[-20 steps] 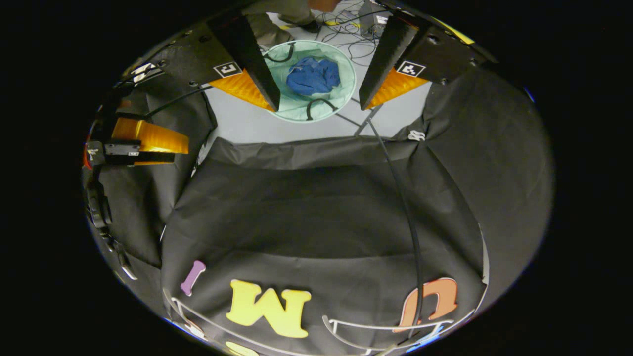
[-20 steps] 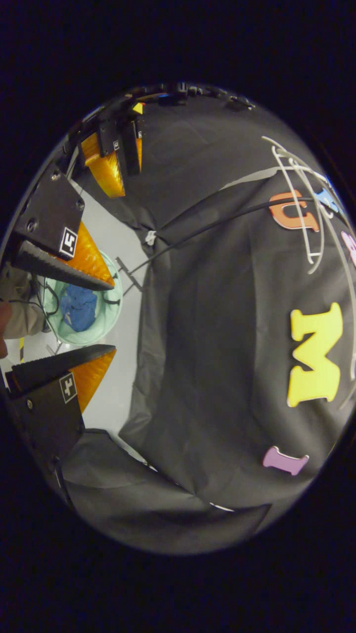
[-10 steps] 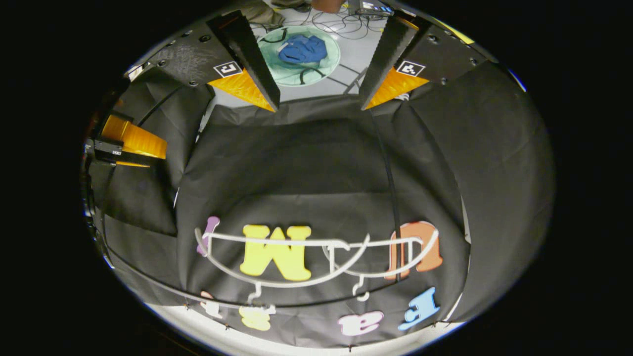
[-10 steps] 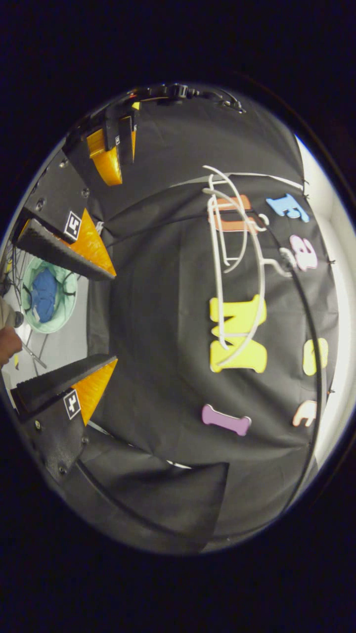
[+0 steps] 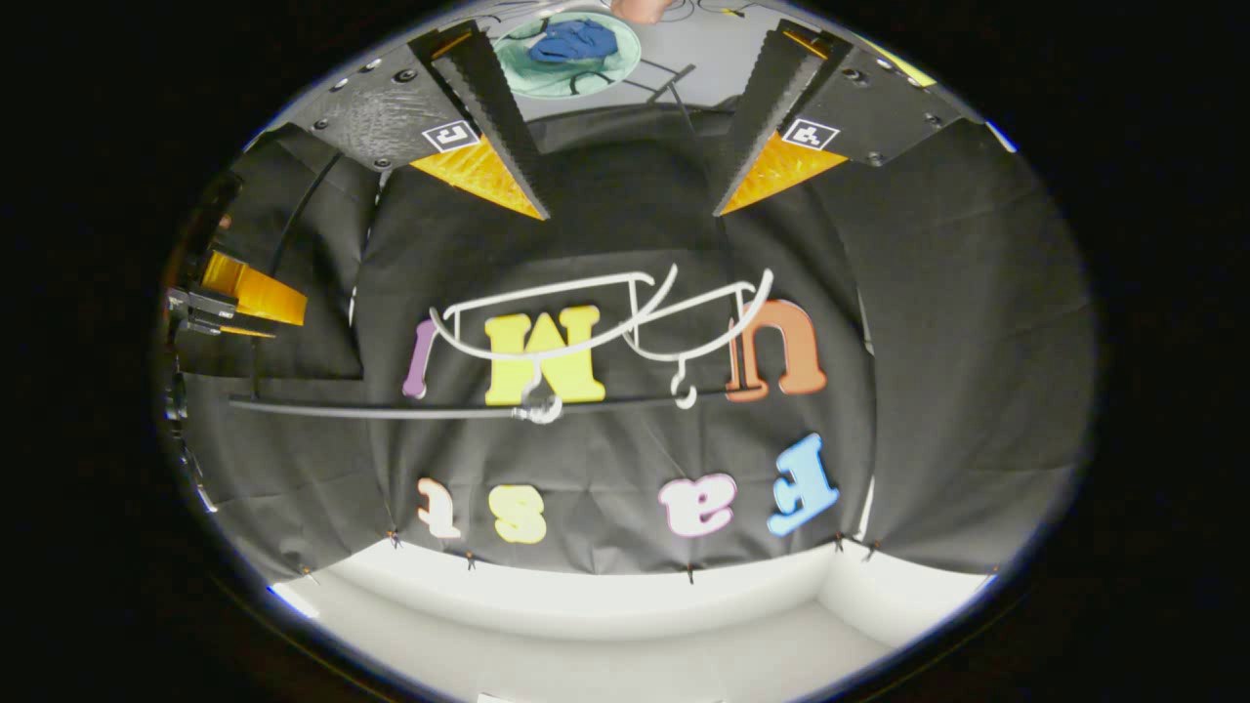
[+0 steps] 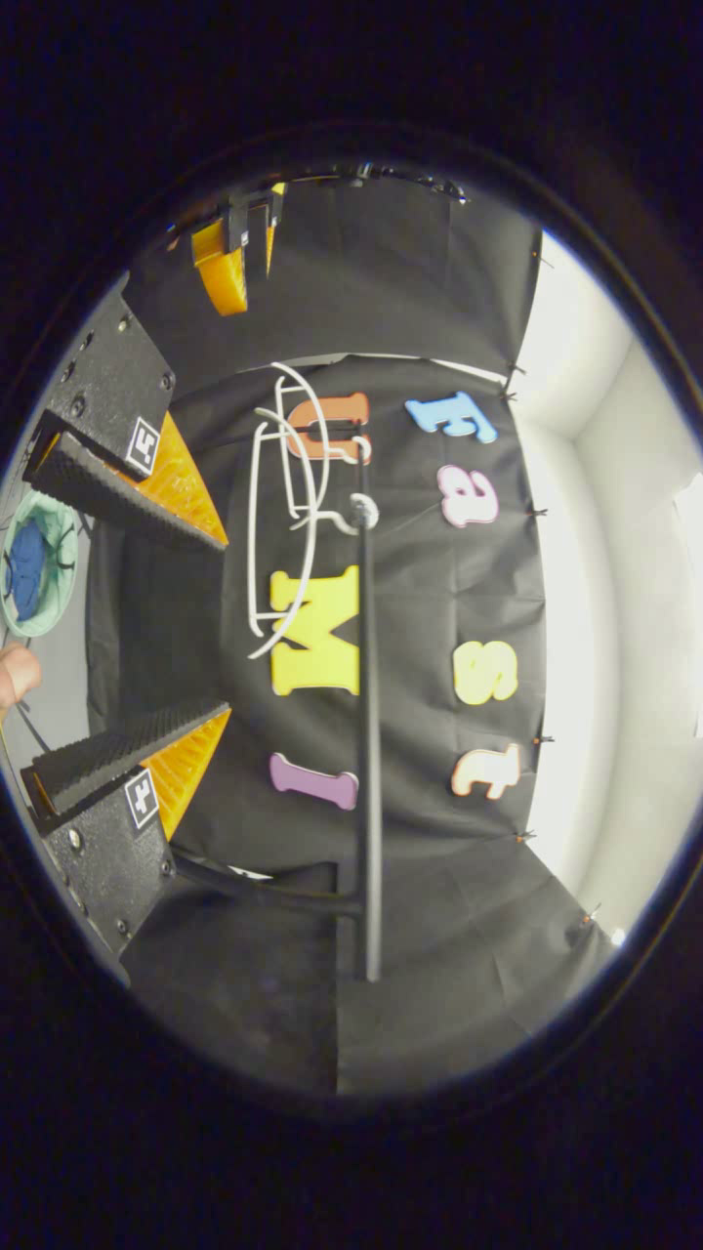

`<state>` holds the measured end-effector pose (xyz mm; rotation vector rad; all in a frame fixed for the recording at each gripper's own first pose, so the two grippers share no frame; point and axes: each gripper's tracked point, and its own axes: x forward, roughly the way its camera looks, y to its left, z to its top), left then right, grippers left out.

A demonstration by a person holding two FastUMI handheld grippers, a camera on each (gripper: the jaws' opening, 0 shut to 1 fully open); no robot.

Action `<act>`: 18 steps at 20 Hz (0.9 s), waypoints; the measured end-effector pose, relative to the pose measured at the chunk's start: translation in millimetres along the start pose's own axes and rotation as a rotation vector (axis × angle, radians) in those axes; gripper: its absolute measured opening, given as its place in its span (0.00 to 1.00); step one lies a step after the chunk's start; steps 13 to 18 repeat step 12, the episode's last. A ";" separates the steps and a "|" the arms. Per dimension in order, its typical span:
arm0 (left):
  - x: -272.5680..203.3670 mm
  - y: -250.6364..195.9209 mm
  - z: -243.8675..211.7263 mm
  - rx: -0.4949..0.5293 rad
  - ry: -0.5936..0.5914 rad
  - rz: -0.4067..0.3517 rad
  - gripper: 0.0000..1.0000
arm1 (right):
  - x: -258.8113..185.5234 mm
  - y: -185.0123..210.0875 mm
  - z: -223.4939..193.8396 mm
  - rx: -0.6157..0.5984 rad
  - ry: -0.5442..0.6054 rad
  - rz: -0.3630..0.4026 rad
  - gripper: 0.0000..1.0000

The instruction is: Grasp the clothes on the hanger with both hands and then place them into the laundry hamper below.

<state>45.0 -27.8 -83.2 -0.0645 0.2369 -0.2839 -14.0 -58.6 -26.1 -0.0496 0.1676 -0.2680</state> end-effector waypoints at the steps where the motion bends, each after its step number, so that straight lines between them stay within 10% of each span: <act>1: -14.1 -1.5 12.8 0.003 -0.033 0.022 1.00 | -10.3 -1.2 7.1 0.000 -0.040 0.015 0.94; 12: -158.9 -68.7 89.0 0.019 -0.299 0.171 1.00 | -105.9 -40.0 79.2 -0.012 -0.247 0.210 0.97; 18: -158.9 -68.7 89.0 0.019 -0.299 0.171 1.00 | -105.9 -40.0 79.2 -0.012 -0.247 0.210 0.97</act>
